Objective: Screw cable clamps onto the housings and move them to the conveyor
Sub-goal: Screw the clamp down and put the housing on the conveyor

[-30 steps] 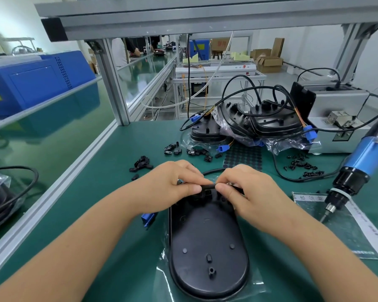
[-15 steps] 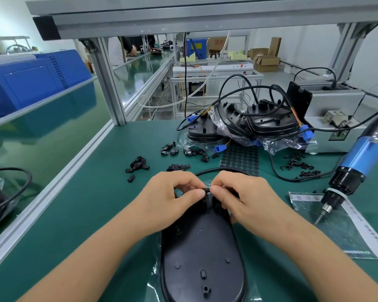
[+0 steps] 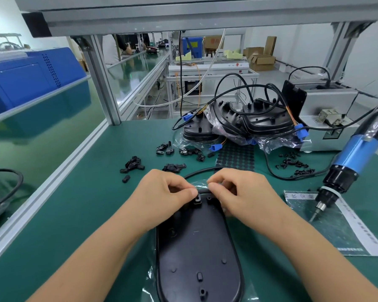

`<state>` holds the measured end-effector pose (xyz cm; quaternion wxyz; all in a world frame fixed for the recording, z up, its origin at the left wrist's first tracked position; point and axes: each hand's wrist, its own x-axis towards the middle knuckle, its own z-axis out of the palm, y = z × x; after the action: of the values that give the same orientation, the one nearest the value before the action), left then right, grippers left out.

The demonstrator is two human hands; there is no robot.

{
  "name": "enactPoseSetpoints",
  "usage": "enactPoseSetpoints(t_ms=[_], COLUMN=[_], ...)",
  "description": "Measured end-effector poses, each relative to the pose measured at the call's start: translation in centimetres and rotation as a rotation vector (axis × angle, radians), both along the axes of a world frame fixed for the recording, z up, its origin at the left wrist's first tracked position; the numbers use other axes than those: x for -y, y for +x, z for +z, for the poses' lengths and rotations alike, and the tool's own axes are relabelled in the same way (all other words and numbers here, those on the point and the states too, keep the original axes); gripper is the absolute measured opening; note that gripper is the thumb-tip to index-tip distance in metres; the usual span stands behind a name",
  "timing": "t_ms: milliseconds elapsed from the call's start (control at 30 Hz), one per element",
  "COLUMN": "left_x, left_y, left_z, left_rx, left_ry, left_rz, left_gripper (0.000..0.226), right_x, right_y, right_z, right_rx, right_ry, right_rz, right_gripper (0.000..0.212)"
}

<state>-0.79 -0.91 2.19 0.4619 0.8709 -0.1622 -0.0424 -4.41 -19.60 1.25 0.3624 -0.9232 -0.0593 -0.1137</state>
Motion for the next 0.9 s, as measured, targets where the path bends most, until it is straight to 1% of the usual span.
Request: enactPoseSetpoints(t_ms=[67,100,167,233,333,433,567,667,767,833,900], left_x=[-0.1,-0.1,0.0,0.1,-0.2,-0.7,-0.8,-0.8,-1.1,-1.2,-1.3], left_y=[0.0,0.0,0.1,0.1,0.2,0.4,0.5,0.3,0.3,0.3,0.4], left_z=[0.0,0.1,0.0,0.1,0.3,0.6,0.5,0.4,0.8,1.1,1.3], left_rx=[-0.05,-0.063,-0.067,-0.062,-0.078,-0.147,-0.184,-0.186,-0.21,-0.221,-0.213], left_ry=[-0.018,-0.017,-0.003,0.017,0.022,0.012,-0.033,-0.066,-0.068,-0.067,-0.043], left_rz=[-0.014,-0.018,-0.018,-0.024,-0.067,-0.137,-0.138,-0.145,-0.199,-0.233,-0.242], left_gripper=[0.011,0.011,0.012,0.012,0.011,0.004,0.001,0.009,0.01,0.022,0.032], right_x=[1.2,2.2,4.9,7.6,10.1,11.1,10.4,10.1,10.5,10.9,11.1], right_y=[0.2,0.4,1.3,2.5,4.3,6.3,7.5,7.7,7.6,7.3,7.0], right_z=[0.3,0.4,0.7,0.9,0.8,0.2,-0.6,-0.8,-0.9,-0.9,-0.9], right_rx=[0.08,0.086,0.008,-0.096,-0.189,-0.25,-0.287,-0.273,-0.279,-0.278,-0.273], right_ry=[-0.1,-0.157,-0.256,-0.344,-0.456,-0.483,-0.494,-0.511,-0.519,-0.506,-0.5], right_rz=[-0.116,-0.192,-0.357,-0.49,-0.602,-0.625,-0.64,-0.647,-0.65,-0.643,-0.623], right_gripper=[0.011,0.014,0.017,0.013,0.013,0.02,0.012,0.014,0.014,0.018,0.017])
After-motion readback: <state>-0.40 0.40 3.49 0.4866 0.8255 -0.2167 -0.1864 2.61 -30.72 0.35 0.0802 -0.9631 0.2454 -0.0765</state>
